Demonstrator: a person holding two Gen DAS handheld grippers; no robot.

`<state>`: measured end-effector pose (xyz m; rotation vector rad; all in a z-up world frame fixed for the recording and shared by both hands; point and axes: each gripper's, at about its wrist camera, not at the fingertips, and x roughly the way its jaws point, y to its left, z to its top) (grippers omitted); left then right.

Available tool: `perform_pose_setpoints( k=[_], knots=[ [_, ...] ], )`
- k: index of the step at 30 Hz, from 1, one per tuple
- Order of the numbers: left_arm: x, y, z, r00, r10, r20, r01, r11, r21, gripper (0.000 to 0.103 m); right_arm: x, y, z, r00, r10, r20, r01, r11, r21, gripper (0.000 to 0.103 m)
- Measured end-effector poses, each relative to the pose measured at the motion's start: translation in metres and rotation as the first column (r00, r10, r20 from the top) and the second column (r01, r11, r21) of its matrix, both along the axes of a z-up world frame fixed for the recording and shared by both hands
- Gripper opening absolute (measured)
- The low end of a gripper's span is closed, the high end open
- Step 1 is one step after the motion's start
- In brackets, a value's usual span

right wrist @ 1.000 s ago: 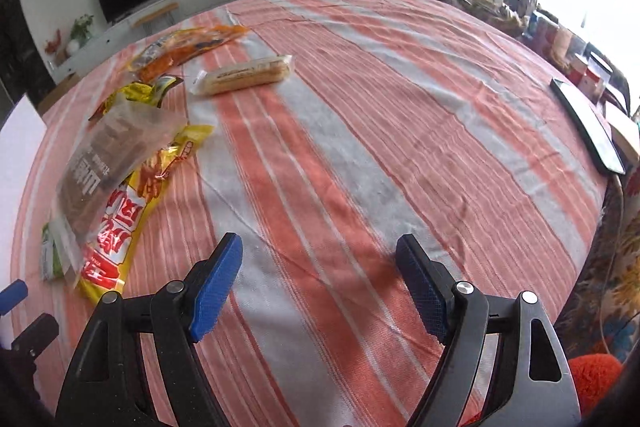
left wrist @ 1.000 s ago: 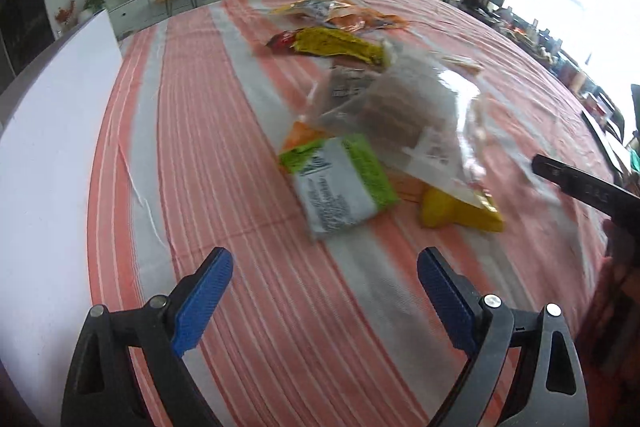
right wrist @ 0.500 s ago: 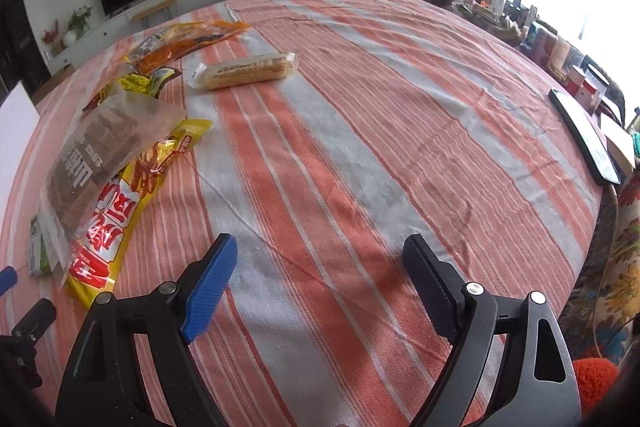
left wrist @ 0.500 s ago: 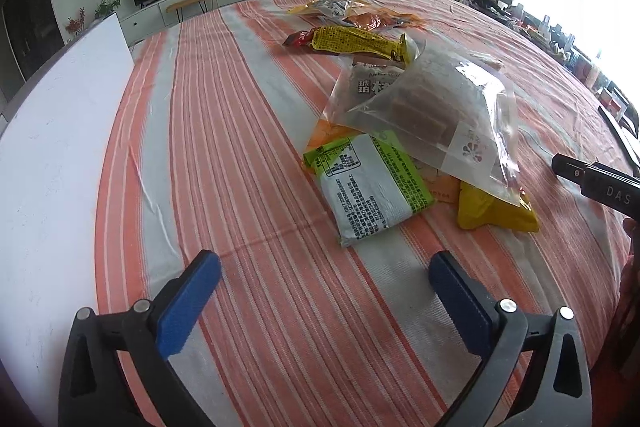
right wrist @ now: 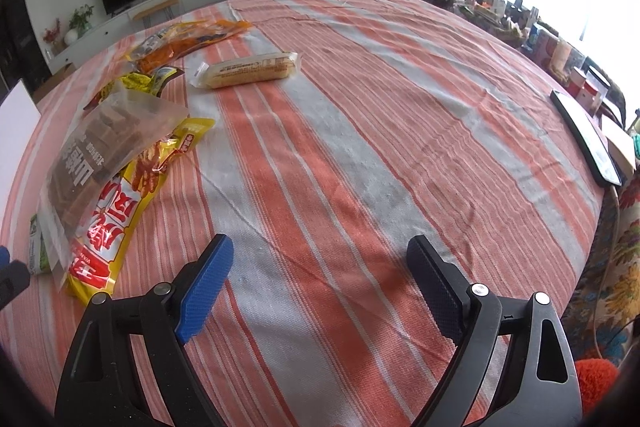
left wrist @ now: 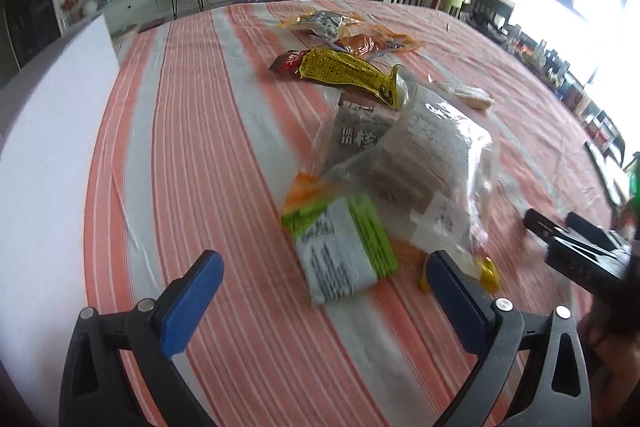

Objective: Organize snacks

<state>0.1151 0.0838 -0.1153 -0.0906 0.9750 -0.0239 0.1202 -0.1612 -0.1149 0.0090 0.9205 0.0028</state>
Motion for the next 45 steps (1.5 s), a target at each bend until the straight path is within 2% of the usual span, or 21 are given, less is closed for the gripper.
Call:
perform_pose_setpoints(
  k=[3,5,6,11,14,16,18,21,22,24,29,32,36,37,40,43,45],
  knots=[
    [0.018,-0.005,-0.008,1.0,0.019,-0.018,-0.018,0.999,0.033,0.088,0.0,0.0,0.0,1.0,0.0,0.0,0.0,1.0,0.001,0.091],
    [0.021,-0.001,-0.012,0.999,0.024,-0.026,-0.025,0.999,-0.022,0.072,0.0,0.0,0.0,1.0,0.0,0.0,0.0,1.0,0.001,0.091],
    [0.021,0.002,-0.014,0.999,0.026,-0.033,-0.028,0.999,-0.045,0.06,0.0,0.0,0.0,1.0,0.0,0.0,0.0,1.0,0.001,0.091],
    [-0.007,0.016,-0.01,0.998,0.041,-0.042,-0.043,0.998,-0.049,0.058,0.0,0.001,0.0,1.0,-0.001,0.0,0.001,1.0,0.001,0.091],
    [-0.025,0.026,-0.011,0.996,0.066,-0.053,-0.068,0.997,-0.032,0.062,0.0,0.001,0.0,1.0,-0.001,0.001,0.001,1.0,0.001,0.091],
    [-0.028,0.03,-0.014,0.998,0.058,-0.04,-0.06,0.997,-0.058,0.081,0.0,0.001,0.0,1.0,-0.003,0.002,0.003,1.0,0.001,0.092],
    [-0.028,0.029,-0.018,0.998,0.057,-0.037,-0.059,0.997,-0.048,0.091,0.001,0.001,0.0,1.0,-0.004,0.004,0.004,1.0,0.0,0.092],
    [-0.023,0.018,-0.023,0.999,0.045,-0.002,-0.045,0.998,0.05,0.094,0.001,0.002,0.0,1.0,-0.003,0.003,0.003,1.0,0.003,0.092],
    [-0.019,0.015,-0.025,0.999,0.042,0.001,-0.042,0.995,0.085,0.098,0.001,0.001,0.0,1.0,-0.004,0.002,0.004,1.0,0.006,0.092],
    [-0.017,0.017,-0.028,0.999,0.042,0.016,-0.043,0.996,0.075,0.103,0.0,-0.002,0.001,1.0,-0.021,0.003,0.021,1.0,0.022,0.091],
    [-0.014,0.017,-0.025,0.999,0.045,0.014,-0.046,0.996,0.079,0.103,0.013,-0.026,0.005,0.99,-0.142,-0.014,0.143,0.985,0.098,0.092],
    [-0.014,0.017,-0.025,0.999,0.048,0.016,-0.049,0.996,0.079,0.103,0.042,-0.029,0.005,0.979,-0.201,-0.028,0.203,0.976,0.084,0.092],
    [-0.014,0.017,-0.026,0.999,0.049,0.016,-0.05,0.996,0.079,0.103,0.107,-0.023,0.005,0.96,-0.264,-0.089,0.266,0.964,0.019,0.092],
    [-0.014,0.017,-0.026,0.999,0.048,0.016,-0.049,0.996,0.079,0.103,0.121,-0.02,0.004,0.959,-0.265,-0.098,0.266,0.964,-0.004,0.092],
    [-0.014,0.017,-0.026,0.999,0.048,0.017,-0.049,0.996,0.078,0.103,0.147,-0.017,0.002,0.972,-0.215,-0.092,0.216,0.976,0.002,0.093],
    [-0.014,0.017,-0.027,0.999,0.049,0.016,-0.05,0.996,0.079,0.103,0.14,-0.016,-0.003,0.987,-0.164,0.0,0.164,0.987,0.004,0.094],
    [-0.013,0.017,-0.027,0.999,0.05,0.017,-0.051,0.996,0.079,0.103,0.135,-0.014,-0.006,0.987,-0.159,0.005,0.159,0.987,0.007,0.094]
  ],
)
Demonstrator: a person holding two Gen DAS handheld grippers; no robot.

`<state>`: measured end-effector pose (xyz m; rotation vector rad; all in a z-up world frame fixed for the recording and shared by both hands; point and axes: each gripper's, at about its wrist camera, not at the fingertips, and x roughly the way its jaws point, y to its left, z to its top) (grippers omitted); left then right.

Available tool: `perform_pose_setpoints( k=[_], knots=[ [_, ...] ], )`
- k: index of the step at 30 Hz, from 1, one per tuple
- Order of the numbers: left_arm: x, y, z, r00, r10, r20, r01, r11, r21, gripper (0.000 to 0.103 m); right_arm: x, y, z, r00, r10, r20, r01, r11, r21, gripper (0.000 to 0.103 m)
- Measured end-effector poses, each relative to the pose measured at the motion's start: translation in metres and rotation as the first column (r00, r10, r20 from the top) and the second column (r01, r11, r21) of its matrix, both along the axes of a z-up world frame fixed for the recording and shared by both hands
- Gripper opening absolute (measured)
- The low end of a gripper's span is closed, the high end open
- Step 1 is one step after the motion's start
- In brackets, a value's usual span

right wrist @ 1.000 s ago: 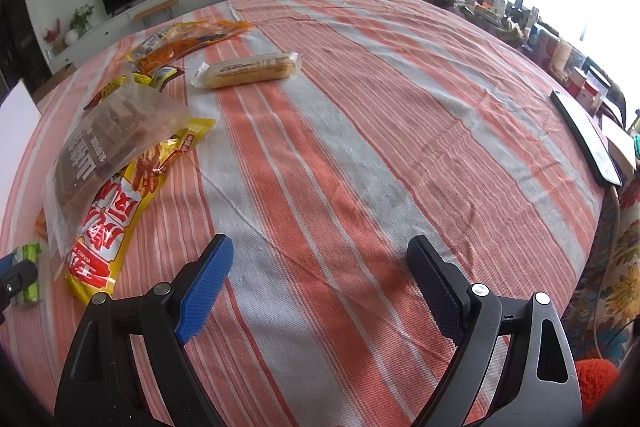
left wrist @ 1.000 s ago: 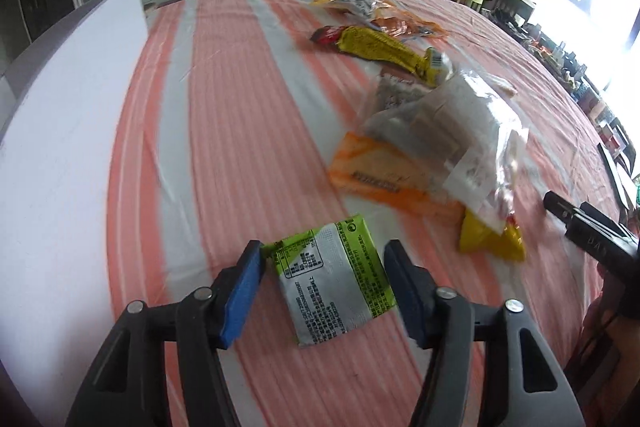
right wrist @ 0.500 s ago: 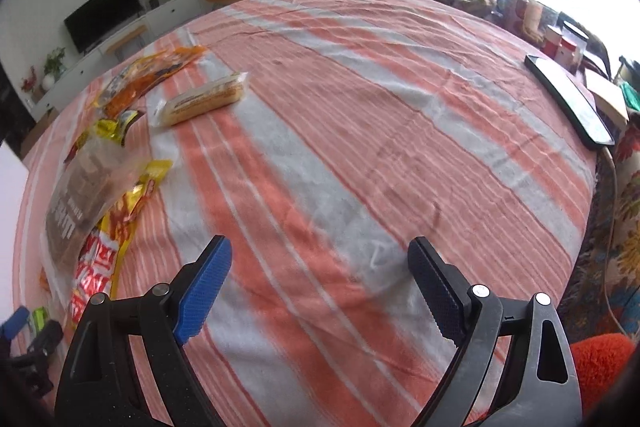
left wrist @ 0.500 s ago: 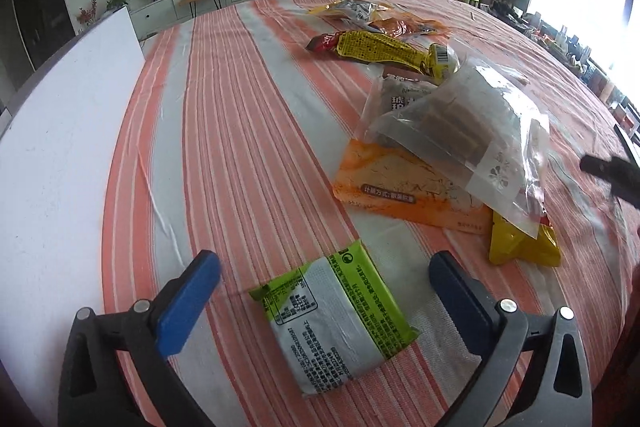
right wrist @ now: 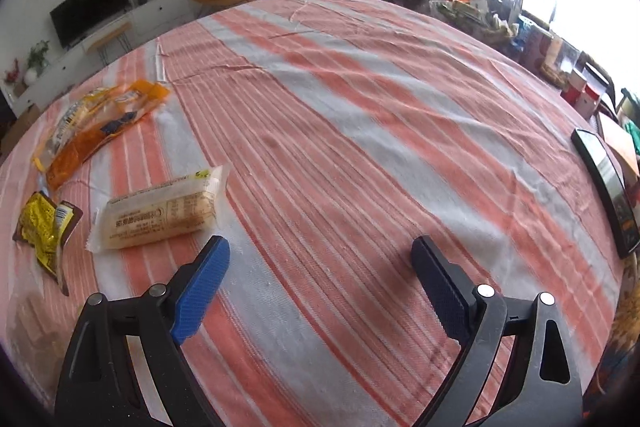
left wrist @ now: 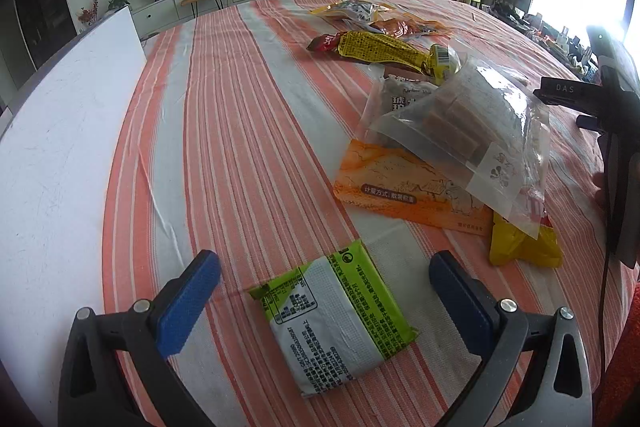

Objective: Organize snacks

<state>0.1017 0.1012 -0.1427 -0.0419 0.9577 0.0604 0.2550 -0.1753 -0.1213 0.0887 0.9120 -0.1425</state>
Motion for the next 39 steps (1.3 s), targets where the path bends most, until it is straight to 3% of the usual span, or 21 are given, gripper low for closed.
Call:
perform_pose_setpoints(
  k=[39],
  knots=[
    [0.0001,-0.0009,-0.0001,1.0,0.002,0.002,-0.002,1.0,0.0,0.103,-0.0057,0.0005,-0.0045,1.0,0.002,-0.002,-0.002,1.0,-0.003,0.095]
  ],
)
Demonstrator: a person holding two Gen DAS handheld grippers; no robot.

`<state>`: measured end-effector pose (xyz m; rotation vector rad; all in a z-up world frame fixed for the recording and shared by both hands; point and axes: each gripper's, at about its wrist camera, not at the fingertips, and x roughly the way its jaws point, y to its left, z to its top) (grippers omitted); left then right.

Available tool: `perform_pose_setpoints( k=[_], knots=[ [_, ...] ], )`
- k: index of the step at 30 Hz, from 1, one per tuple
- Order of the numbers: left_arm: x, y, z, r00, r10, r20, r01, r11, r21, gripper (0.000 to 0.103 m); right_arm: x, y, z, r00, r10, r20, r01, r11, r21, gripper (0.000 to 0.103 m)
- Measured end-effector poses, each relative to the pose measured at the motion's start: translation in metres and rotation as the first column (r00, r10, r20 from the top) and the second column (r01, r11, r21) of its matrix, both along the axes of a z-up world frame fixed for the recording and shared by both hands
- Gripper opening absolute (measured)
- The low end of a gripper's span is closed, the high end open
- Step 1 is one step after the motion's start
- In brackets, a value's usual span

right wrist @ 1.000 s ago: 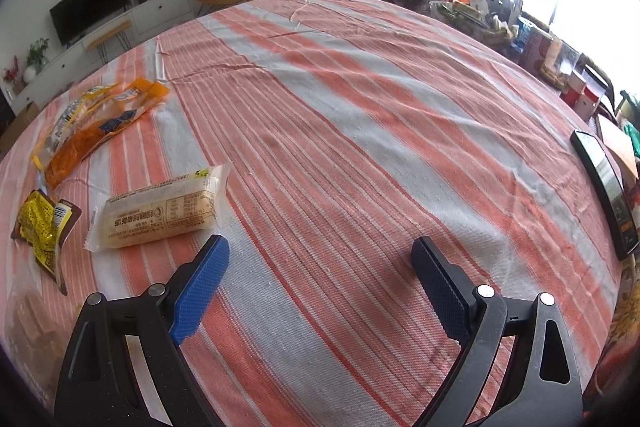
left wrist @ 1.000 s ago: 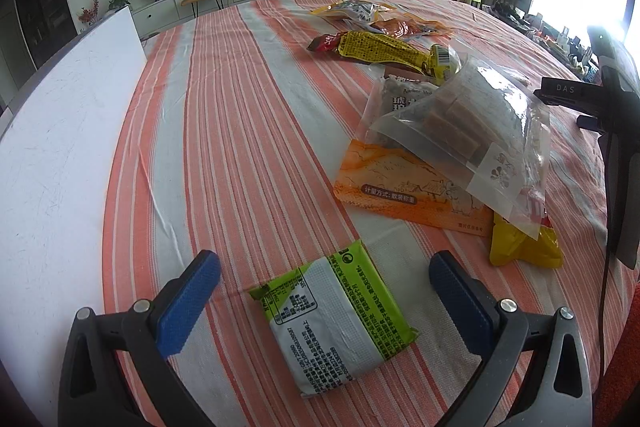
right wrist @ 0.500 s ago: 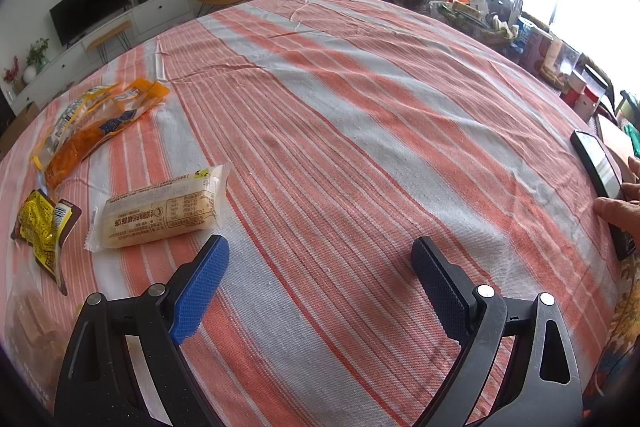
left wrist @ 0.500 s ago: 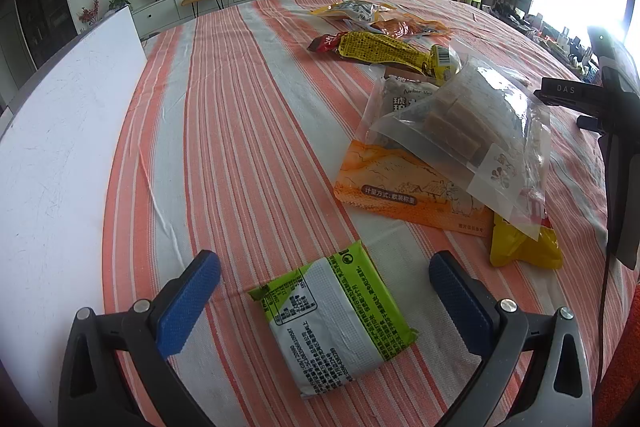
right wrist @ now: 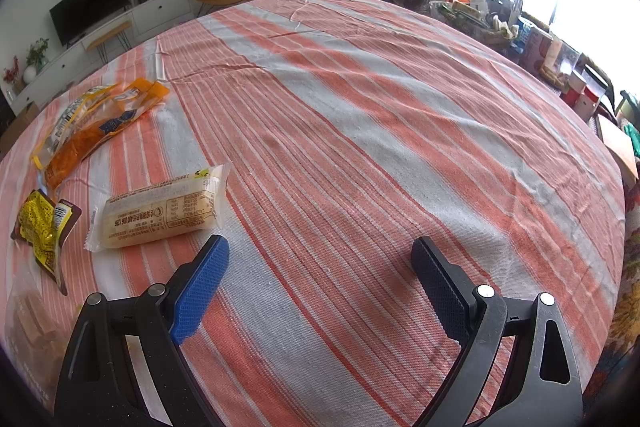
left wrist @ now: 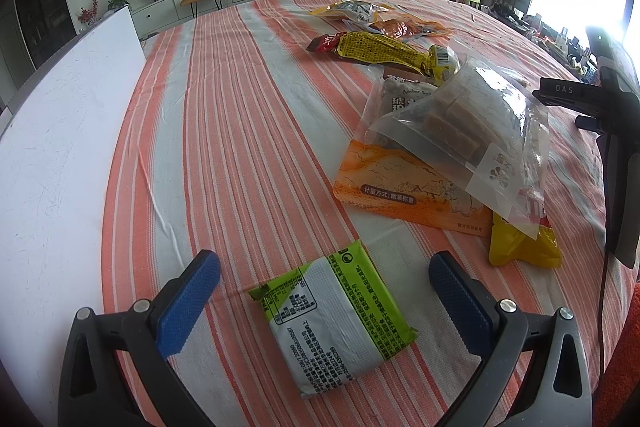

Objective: Organize snacks

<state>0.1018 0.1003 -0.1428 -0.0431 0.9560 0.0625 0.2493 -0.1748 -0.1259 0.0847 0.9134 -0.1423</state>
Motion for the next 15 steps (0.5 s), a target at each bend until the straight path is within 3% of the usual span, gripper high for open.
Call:
perform_pose_setpoints(
  k=[15],
  knots=[
    [-0.0005,-0.0009,0.0003,1.0,0.0,0.001,0.0,1.0,0.002,0.103,0.0037,0.0,0.0027,1.0,0.0,0.0,0.0,1.0,0.0,0.095]
  ],
)
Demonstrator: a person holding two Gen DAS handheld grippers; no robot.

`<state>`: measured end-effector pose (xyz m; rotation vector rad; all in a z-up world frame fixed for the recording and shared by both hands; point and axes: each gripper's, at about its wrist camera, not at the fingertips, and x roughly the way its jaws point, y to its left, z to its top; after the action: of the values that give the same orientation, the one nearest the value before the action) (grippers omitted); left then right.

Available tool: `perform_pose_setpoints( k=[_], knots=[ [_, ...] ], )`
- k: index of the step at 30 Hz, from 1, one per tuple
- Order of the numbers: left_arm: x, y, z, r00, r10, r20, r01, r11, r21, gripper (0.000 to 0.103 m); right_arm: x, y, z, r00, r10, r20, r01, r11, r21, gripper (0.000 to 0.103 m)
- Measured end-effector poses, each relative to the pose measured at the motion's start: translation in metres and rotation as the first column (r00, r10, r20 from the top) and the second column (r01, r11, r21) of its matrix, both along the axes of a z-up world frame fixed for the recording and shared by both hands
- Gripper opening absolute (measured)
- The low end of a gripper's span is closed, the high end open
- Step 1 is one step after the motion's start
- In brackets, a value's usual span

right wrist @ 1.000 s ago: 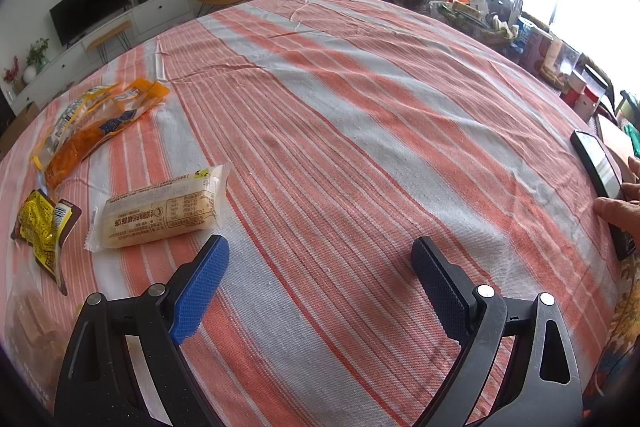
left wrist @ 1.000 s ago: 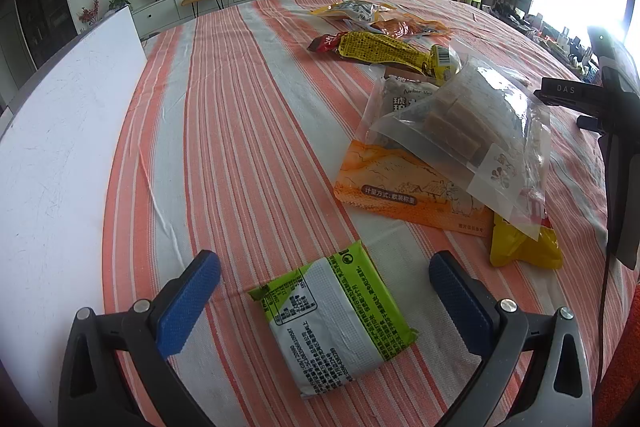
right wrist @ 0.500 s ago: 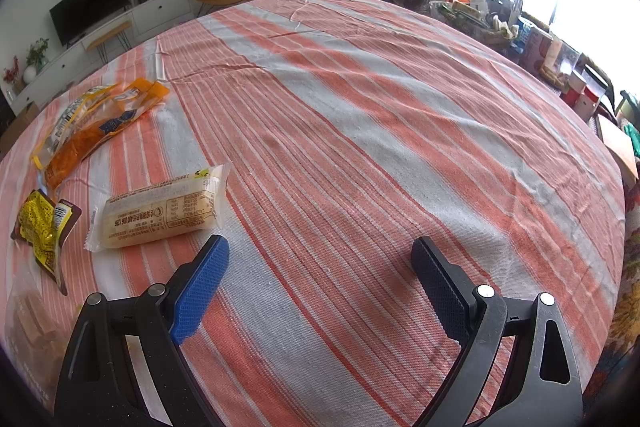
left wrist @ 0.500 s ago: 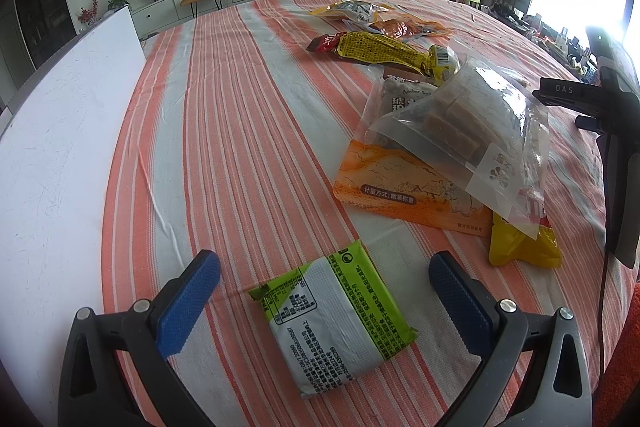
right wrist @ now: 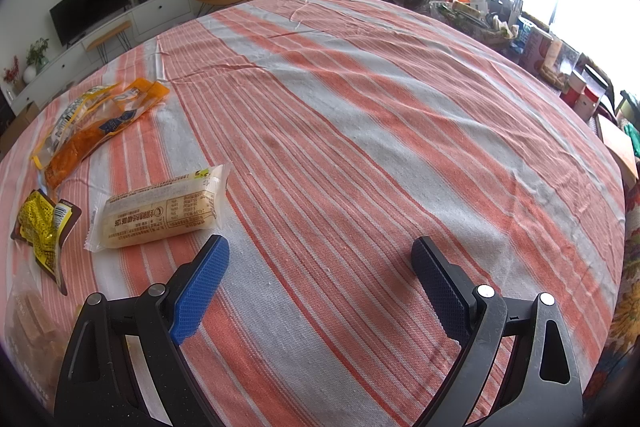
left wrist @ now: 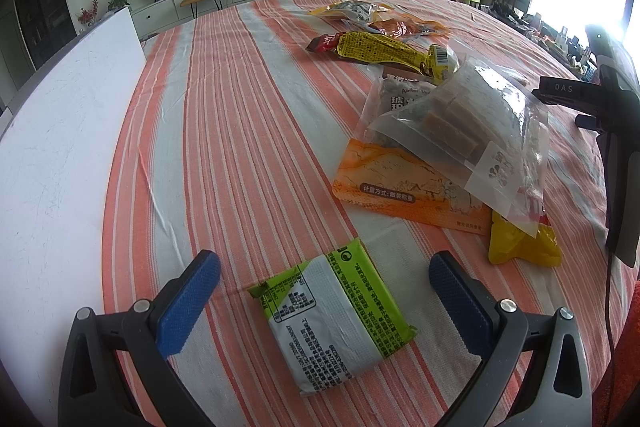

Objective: Organize snacks

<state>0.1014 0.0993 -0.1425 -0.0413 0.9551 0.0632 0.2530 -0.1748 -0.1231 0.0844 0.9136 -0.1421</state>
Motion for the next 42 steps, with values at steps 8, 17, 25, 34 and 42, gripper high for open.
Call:
perform_pose_setpoints(
  k=[8,17,25,34,42],
  knots=[
    [-0.0005,-0.0007,0.0,1.0,0.001,0.001,-0.001,1.0,0.0,0.103,-0.003,0.0002,-0.0025,1.0,0.0,0.0,0.0,1.0,0.0,0.095],
    [-0.0006,-0.001,0.0002,1.0,0.001,0.001,-0.001,1.0,0.0,0.103,-0.0045,0.0003,-0.0038,1.0,0.0,0.0,0.0,1.0,0.0,0.095],
    [-0.0007,-0.0013,0.0005,1.0,0.0,0.001,0.0,1.0,-0.001,0.103,-0.0026,0.0002,-0.0024,1.0,0.0,0.0,0.0,1.0,0.0,0.095],
    [-0.0014,-0.0007,-0.0002,1.0,-0.006,0.003,0.006,1.0,-0.001,0.103,-0.0016,0.0002,-0.0022,1.0,0.0,0.0,0.0,1.0,-0.001,0.095],
    [-0.0014,-0.0011,-0.0001,1.0,-0.005,0.003,0.005,1.0,-0.001,0.103,0.0,0.0,-0.0023,1.0,-0.002,0.0,0.002,1.0,0.001,0.095]
  ],
)
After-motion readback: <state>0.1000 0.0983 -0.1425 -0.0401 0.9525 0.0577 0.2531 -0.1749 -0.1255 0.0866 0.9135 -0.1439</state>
